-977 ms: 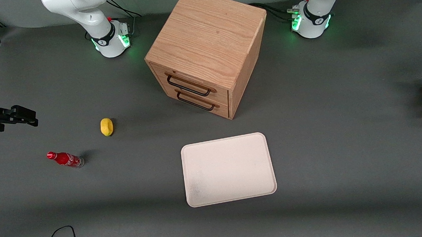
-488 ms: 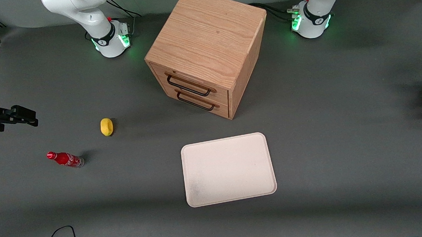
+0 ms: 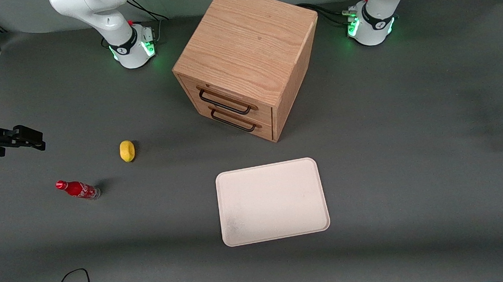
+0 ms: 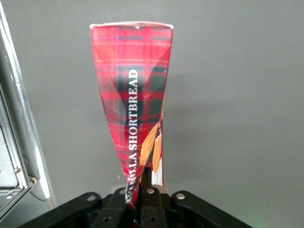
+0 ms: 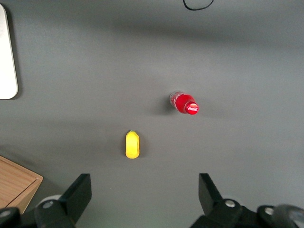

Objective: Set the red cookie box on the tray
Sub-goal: 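Carry the held cookie box over to the white tray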

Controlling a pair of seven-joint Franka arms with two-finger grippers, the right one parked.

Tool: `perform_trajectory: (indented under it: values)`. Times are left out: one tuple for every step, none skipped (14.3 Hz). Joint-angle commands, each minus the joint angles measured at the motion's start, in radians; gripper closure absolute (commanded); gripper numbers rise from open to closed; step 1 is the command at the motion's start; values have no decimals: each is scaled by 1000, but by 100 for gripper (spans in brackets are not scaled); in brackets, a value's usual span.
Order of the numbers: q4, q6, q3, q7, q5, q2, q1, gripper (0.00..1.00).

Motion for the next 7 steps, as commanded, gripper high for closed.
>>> perform_trajectory:
  values:
    - [162, -206, 10, 5, 19, -16, -43, 100]
    - [205, -254, 10, 0, 20, -15, -55, 100]
    - [218, -268, 10, 0, 20, -15, -58, 100]
    - [219, -270, 9, -1, 19, -15, -59, 100]
    - [219, -272, 9, -9, 20, -16, -72, 100]
    - [218, -276, 10, -44, 20, -16, -102, 100]
    - [218, -296, 10, -96, 23, -16, -131, 100]
